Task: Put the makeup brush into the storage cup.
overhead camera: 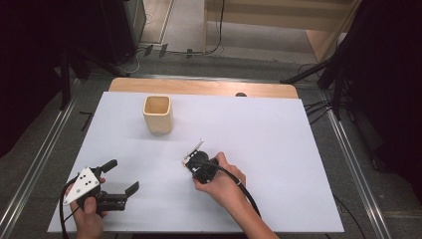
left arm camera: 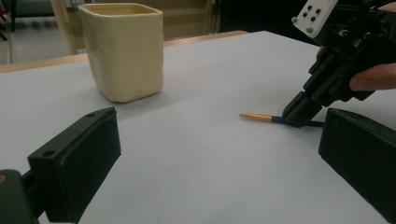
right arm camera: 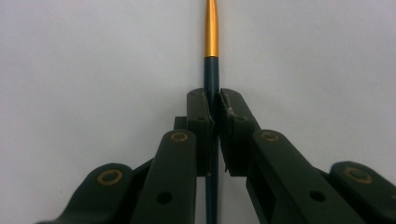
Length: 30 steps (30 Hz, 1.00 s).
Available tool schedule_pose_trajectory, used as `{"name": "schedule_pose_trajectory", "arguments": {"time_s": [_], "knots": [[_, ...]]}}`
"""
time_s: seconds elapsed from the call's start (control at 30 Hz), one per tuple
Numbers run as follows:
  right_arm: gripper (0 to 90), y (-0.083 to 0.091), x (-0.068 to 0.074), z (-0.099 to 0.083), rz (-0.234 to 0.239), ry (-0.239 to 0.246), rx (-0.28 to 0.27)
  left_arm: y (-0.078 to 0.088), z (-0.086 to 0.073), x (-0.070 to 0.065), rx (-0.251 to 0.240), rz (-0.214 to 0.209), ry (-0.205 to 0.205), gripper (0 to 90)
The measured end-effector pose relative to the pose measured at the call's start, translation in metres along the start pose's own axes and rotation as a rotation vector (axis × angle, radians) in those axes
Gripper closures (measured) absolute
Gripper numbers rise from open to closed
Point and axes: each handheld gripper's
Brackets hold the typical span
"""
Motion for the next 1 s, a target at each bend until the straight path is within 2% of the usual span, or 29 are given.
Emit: {"name": "schedule_pose_trajectory", "arguments": {"time_s": [0.1,0.17,0.2,0.23,0.27,0.3,0.4,0.5,0.6,0.67,0.7,0.73,0.83,1.0], "knots": [[84.7,0.002,0.000,-0.004,0.004,0.028,-0.028,-0.005,0.002,-0.004,0.002,-0.013,0.000,0.0],[84.7,0.003,0.000,-0.007,0.010,0.020,-0.056,-0.008,0.005,-0.006,0.002,-0.025,0.003,0.0],[84.7,0.005,-0.001,-0.010,0.012,0.010,-0.089,-0.011,0.006,-0.008,0.002,-0.029,0.005,0.0],[84.7,0.005,-0.001,-0.010,0.012,0.010,-0.089,-0.014,0.007,-0.009,0.004,-0.036,0.005,0.0],[84.8,0.009,-0.004,-0.013,0.021,-0.001,-0.134,-0.018,0.008,-0.010,0.006,-0.041,0.008,0.0],[84.8,0.009,-0.004,-0.013,0.021,-0.001,-0.134,-0.021,0.009,-0.010,0.008,-0.046,0.017,0.0],[84.8,0.018,-0.010,-0.020,0.039,-0.036,-0.208,-0.036,0.014,-0.017,0.016,-0.071,0.011,0.0],[84.8,0.023,-0.012,-0.024,0.033,-0.035,-0.238,-0.042,0.016,-0.020,0.022,-0.089,0.004,0.0],[84.8,0.033,-0.016,-0.031,0.023,-0.047,-0.303,-0.053,0.019,-0.024,0.030,-0.113,-0.004,0.0],[84.8,0.035,-0.017,-0.032,0.017,-0.049,-0.316,-0.059,0.019,-0.026,0.037,-0.127,-0.012,0.0],[84.8,0.037,-0.018,-0.033,0.010,-0.052,-0.330,-0.062,0.020,-0.026,0.040,-0.133,-0.010,0.0],[84.8,0.042,-0.019,-0.034,0.006,-0.074,-0.363,-0.065,0.020,-0.027,0.037,-0.139,0.002,0.0],[84.8,0.046,-0.020,-0.035,0.001,-0.079,-0.388,-0.073,0.021,-0.030,0.046,-0.156,0.006,0.0],[84.9,0.059,-0.024,-0.040,0.003,-0.079,-0.471,-0.083,0.026,-0.040,0.038,-0.178,0.003,0.0]]}}
Point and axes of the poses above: each handheld gripper's, and its own axes: y roughly backward along the jaws, z roughly out of its top, x roughly to its left, and after that the axes turned 13 degrees about -x, right-handed
